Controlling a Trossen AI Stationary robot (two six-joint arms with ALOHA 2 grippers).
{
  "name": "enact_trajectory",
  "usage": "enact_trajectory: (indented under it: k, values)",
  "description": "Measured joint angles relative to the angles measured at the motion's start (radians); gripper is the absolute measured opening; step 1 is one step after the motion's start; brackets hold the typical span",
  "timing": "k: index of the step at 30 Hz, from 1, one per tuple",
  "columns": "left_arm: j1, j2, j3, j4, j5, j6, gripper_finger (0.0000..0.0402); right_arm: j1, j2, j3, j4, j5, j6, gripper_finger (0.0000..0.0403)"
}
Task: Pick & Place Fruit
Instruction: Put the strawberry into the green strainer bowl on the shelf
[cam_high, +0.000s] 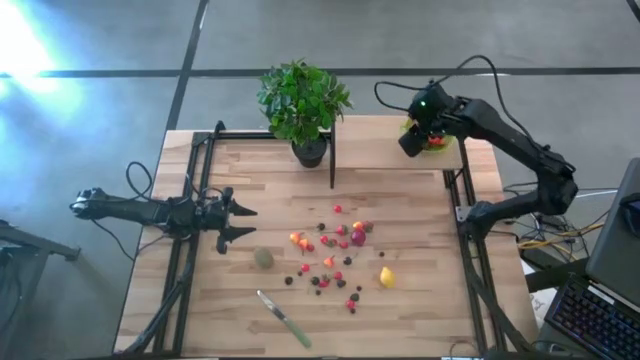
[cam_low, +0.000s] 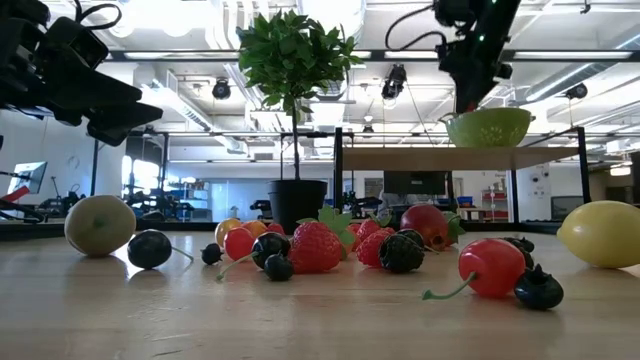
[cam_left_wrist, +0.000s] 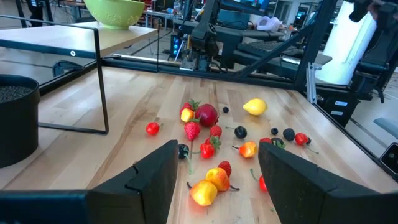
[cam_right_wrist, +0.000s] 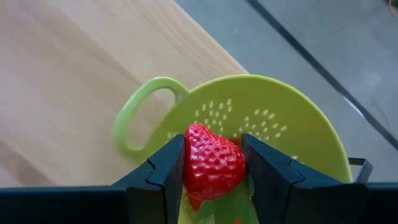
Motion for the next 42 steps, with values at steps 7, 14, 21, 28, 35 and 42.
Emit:
enact_trajectory:
  k: [7, 14, 21, 28, 35, 42]
  values:
    - [0.0, 0.0, 0.0, 0.0, 0.0, 0.0, 0.0229, -0.053, 0.054, -0.001, -0.02, 0.0, -0.014, 0.0141]
    - [0.0, 0.0, 0.0, 0.0, 0.0, 0.0, 0.0229, -0.058, 0.079, -0.002, -0.037, -0.001, -0.009, 0.0138]
    - [0.0, 0.0, 0.0, 0.0, 0.0, 0.0, 0.0229, -0.058, 0.092, -0.002, -0.061, -0.001, -0.002, 0.0147]
    - [0.0, 0.0, 0.0, 0.0, 0.0, 0.0, 0.0229, -0.058, 0.089, -0.002, -0.061, 0.0, 0.001, 0.0197]
    - [0.0, 0.0, 0.0, 0.0, 0.0, 0.0, 0.0229, -0.058, 0.079, 0.018, -0.061, 0.0, -0.026, 0.0227]
    - [0.0, 0.0, 0.0, 0.0, 0.0, 0.0, 0.0229, -0.038, 0.027, 0.056, -0.066, -0.016, -0.031, 0.0231]
